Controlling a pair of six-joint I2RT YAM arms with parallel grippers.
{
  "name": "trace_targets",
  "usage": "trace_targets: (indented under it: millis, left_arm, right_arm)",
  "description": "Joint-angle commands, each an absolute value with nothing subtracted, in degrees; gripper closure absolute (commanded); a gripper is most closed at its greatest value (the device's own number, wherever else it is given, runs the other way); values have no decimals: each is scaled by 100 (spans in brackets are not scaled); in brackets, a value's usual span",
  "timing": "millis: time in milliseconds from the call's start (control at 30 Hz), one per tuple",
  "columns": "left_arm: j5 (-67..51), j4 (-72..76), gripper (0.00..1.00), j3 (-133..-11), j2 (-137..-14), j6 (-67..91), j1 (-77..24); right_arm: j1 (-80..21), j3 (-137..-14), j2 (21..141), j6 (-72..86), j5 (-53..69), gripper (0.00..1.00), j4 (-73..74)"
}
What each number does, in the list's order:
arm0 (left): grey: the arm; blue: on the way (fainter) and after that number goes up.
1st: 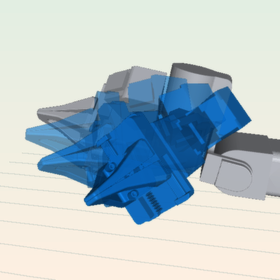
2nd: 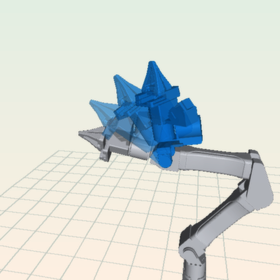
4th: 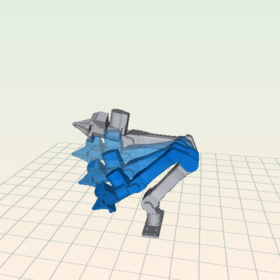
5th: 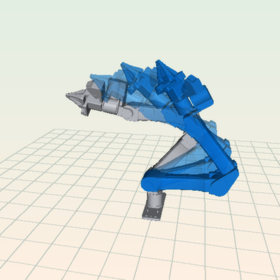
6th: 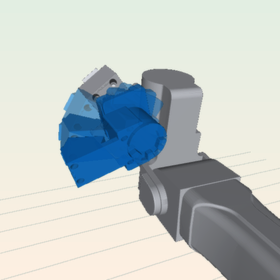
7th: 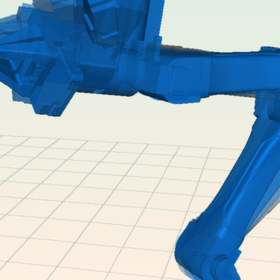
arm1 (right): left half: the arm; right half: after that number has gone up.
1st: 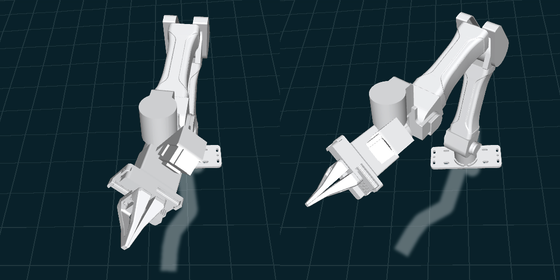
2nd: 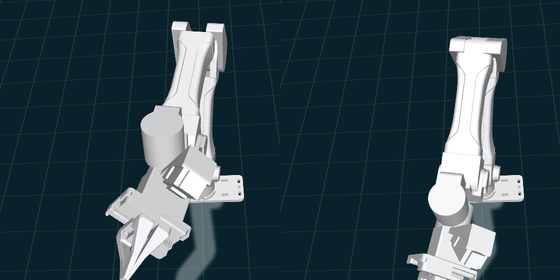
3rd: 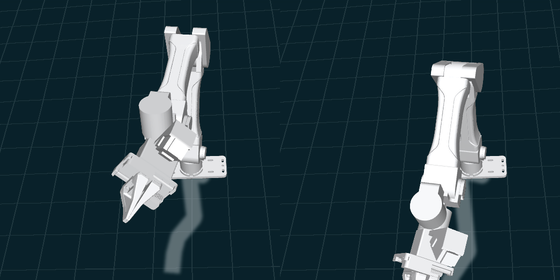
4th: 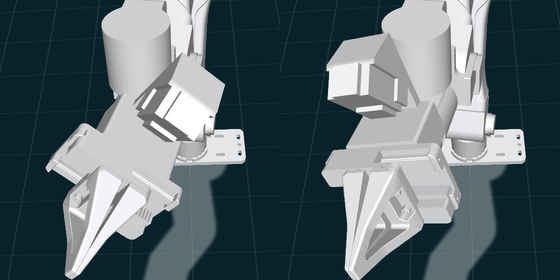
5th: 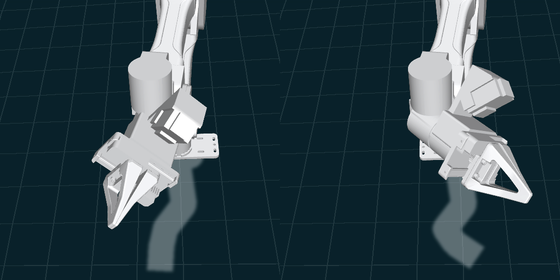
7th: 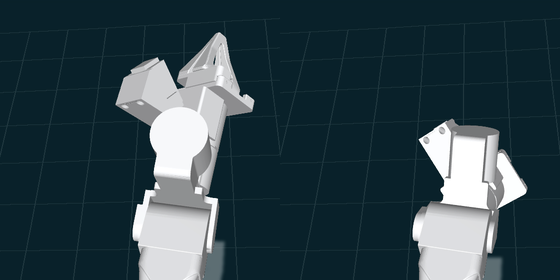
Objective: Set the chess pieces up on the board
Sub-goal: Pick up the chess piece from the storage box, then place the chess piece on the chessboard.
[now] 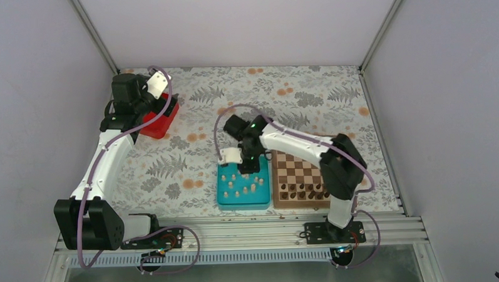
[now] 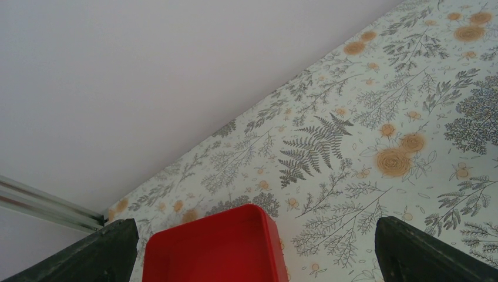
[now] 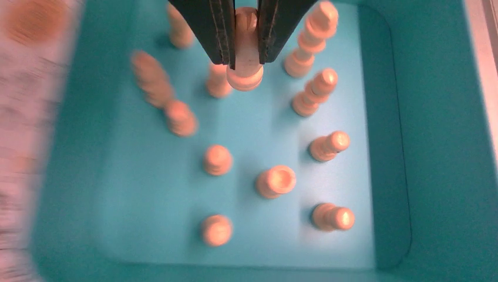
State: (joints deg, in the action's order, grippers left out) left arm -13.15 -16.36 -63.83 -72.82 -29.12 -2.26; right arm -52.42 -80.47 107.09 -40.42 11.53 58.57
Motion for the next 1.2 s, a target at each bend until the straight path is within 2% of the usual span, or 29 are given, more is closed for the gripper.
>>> trace_targets:
  millis: [0, 267, 533, 800, 1167]
  left_arm:
    - [-1373, -1553, 0, -6372, -7242, -2920, -211]
    - [-1403, -1549, 0, -6404, -7279, -2944, -211]
    - [-1567, -1460, 0, -6388, -7392, -2865, -211]
    - [-1556, -1467, 0, -6380, -7393, -2892, -211]
    - [-1501, -1496, 0, -6349, -7357, -2899, -211]
  right_arm:
    - [-4620, -8650, 9883, -4055, 1257, 96, 6350]
    - [-2331, -8507, 9025, -4552, 726, 96, 6659]
    - [-245, -7880, 8987, -5249, 789, 96, 6518]
    - [265, -7228, 9307, -5357, 725, 95, 6111]
    - [439, -7085, 9957, -5388, 827, 95, 5696]
